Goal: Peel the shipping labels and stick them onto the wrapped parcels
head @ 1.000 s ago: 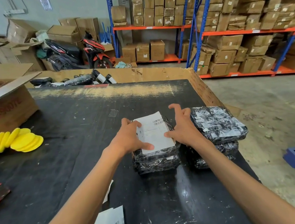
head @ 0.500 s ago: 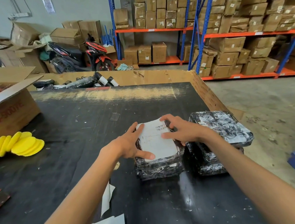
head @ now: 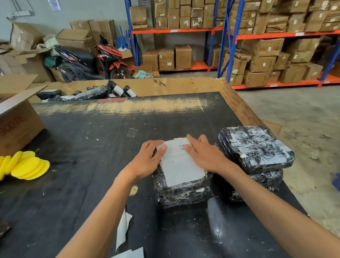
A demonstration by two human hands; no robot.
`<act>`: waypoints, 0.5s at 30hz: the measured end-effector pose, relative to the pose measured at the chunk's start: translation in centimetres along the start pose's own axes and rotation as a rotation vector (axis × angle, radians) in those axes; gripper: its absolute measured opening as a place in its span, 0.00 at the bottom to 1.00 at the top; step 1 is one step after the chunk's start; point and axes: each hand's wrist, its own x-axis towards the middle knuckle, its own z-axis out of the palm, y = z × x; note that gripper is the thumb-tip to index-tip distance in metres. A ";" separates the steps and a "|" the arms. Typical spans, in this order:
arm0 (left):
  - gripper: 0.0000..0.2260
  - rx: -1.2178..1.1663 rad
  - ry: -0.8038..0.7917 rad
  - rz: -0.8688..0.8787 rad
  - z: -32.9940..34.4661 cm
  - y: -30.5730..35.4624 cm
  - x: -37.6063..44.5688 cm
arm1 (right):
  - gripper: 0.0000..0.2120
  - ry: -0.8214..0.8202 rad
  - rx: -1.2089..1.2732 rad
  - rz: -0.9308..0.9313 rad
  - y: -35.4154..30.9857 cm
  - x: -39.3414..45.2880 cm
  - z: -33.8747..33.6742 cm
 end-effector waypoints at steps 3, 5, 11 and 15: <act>0.18 -0.012 0.171 -0.096 1.0 0.7 1.3 | 0.25 -0.041 0.053 -0.008 0.3 0.6 -0.2; 0.13 -0.155 0.230 -0.170 1.7 0.7 2.1 | 0.25 -0.056 0.108 -0.004 0.8 0.8 -0.1; 0.09 -0.453 0.278 -0.204 2.2 -0.1 2.5 | 0.28 -0.050 0.371 0.011 1.3 -0.6 -0.5; 0.07 -0.574 0.310 -0.201 2.6 0.0 2.0 | 0.39 -0.020 0.445 0.123 0.3 0.1 -0.6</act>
